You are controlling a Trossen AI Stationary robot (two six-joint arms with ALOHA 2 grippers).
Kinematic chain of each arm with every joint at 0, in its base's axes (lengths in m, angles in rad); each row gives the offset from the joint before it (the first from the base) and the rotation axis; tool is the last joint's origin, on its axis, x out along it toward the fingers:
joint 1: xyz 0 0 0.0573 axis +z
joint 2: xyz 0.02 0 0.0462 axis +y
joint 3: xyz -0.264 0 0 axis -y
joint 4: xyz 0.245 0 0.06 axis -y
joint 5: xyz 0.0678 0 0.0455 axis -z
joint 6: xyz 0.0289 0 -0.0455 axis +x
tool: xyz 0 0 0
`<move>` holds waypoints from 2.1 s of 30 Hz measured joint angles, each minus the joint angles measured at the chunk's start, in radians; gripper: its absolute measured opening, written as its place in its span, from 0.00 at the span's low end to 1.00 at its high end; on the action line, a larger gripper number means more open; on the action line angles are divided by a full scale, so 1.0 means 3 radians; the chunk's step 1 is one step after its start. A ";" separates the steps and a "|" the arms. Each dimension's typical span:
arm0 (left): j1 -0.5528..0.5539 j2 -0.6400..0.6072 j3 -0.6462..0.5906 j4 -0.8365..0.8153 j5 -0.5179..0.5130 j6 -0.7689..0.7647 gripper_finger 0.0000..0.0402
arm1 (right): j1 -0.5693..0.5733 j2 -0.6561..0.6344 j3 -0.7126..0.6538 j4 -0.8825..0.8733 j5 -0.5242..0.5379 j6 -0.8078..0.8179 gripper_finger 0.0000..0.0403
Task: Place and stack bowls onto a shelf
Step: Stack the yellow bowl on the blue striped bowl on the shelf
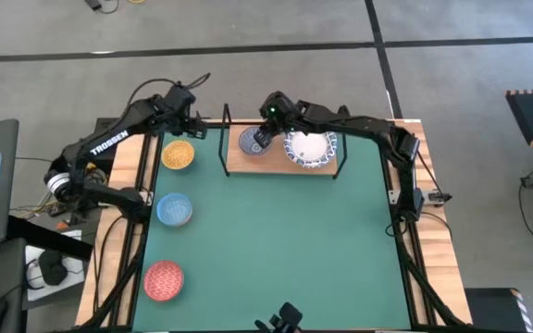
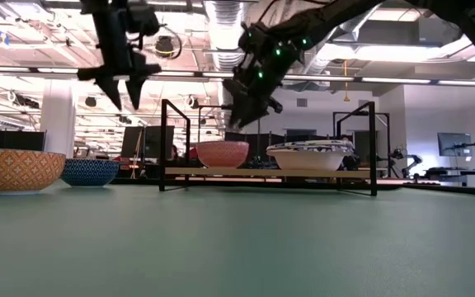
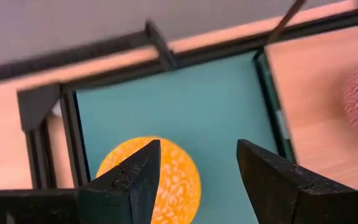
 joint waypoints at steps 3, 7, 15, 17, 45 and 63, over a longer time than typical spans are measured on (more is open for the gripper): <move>0.0208 0.0001 -0.0182 0.0033 0.0249 0.0000 0.49 | 0.0012 -0.0001 0.0205 -0.0119 -0.0130 -0.0001 0.52; 0.0406 0.0004 -0.0481 0.0028 0.0482 -0.0160 0.49 | 0.0012 -0.0001 0.0425 -0.0329 -0.0328 0.0000 0.54; 0.0530 0.0004 -0.0775 0.0043 0.0395 -0.0731 0.49 | 0.0051 -0.0001 0.0629 -0.0599 -0.0508 -0.0013 0.53; 0.0534 0.0003 -0.0815 0.0054 0.0386 -0.0716 0.49 | 0.0065 -0.0001 0.0629 -0.0607 -0.0514 -0.0018 0.53; 0.0353 0.0001 -0.1240 0.1452 -0.0314 -0.1484 0.49 | 0.0101 -0.0124 0.0626 -0.0702 -0.0690 -0.0173 0.53; 0.0498 0.0003 -0.0944 0.1479 -0.0008 -0.0102 0.30 | 0.0044 -0.0580 0.0628 -0.0766 -0.0678 -0.0276 0.53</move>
